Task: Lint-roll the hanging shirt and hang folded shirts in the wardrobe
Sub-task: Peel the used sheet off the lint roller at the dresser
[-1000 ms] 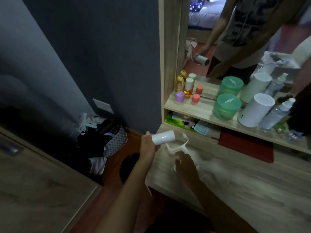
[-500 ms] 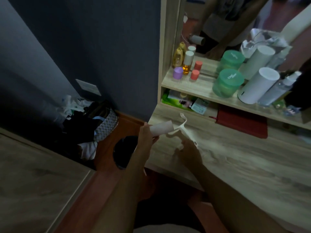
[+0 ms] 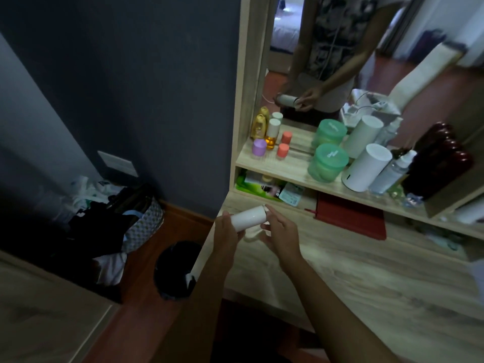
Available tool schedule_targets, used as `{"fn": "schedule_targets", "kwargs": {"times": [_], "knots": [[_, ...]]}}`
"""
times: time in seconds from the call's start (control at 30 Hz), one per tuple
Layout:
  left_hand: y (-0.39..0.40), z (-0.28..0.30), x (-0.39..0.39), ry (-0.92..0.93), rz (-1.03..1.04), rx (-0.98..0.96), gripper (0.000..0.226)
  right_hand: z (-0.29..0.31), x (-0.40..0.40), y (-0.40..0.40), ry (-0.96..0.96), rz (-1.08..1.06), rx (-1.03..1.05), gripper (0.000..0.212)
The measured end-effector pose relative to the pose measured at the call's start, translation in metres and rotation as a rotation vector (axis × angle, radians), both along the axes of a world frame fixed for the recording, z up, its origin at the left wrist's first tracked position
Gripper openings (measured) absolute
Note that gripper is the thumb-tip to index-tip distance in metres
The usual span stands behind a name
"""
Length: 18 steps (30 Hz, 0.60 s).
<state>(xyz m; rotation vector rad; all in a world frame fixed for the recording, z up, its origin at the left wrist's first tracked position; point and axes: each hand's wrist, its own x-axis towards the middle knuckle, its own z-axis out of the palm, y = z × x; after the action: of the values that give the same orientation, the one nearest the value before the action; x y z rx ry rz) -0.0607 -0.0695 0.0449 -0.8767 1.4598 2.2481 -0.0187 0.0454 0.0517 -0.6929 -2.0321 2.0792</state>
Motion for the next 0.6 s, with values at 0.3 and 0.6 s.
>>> {"fn": "schedule_targets", "kwargs": {"times": [0.3,0.6], "knots": [[0.005,0.004,0.0,0.097,-0.003,0.039,0.04,0.0,-0.01,-0.012,0.126,-0.058,0.109,0.032],[0.001,0.006,-0.005,0.141,-0.006,0.014,0.038,0.0,-0.017,-0.01,0.046,0.062,0.111,0.037]]}}
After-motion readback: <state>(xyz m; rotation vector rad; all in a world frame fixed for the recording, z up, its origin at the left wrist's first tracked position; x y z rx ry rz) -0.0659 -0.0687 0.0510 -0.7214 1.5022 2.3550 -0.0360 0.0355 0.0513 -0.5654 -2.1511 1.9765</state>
